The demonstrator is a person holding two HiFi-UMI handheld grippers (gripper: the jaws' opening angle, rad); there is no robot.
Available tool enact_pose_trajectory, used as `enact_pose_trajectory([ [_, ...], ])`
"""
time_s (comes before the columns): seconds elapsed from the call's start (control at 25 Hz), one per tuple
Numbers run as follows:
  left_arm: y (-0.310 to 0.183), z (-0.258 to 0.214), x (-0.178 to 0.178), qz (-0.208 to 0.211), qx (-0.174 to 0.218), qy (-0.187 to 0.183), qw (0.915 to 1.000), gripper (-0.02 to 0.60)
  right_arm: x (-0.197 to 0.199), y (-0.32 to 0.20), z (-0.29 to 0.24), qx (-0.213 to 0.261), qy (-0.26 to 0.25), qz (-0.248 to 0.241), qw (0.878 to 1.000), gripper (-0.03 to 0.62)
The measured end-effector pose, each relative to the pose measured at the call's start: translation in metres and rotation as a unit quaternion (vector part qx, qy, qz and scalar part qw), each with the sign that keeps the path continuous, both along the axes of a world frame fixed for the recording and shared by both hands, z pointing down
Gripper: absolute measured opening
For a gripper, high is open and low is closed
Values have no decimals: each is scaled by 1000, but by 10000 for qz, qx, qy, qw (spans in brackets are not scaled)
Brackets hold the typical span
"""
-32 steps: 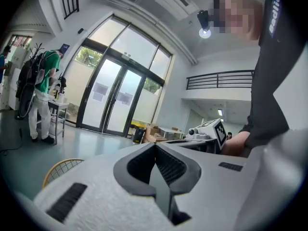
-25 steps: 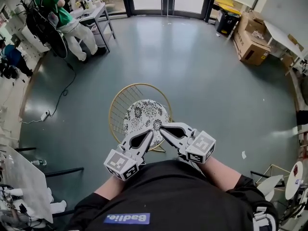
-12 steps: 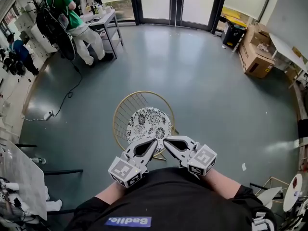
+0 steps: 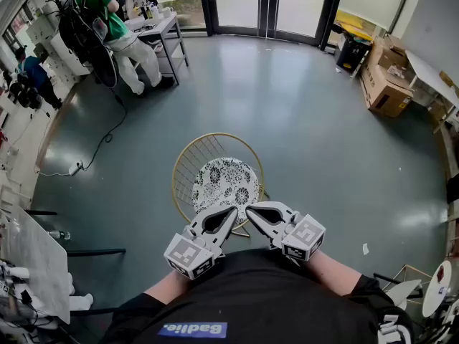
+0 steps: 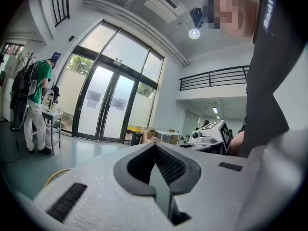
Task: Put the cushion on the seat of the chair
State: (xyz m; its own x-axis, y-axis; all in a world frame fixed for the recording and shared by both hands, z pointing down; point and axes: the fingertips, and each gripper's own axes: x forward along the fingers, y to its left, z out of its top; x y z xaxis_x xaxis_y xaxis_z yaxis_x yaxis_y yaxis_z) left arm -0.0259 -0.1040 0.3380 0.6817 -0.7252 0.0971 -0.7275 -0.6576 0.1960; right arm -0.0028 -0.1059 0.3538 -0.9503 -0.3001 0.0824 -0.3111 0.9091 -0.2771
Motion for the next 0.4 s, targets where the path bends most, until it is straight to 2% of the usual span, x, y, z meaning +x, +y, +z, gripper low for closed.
enact_pose_trajectory([
  [0.4,4,2,1,-88,-20,-12,10000,17,2,1,6,-101,-15,-55,9999,31],
])
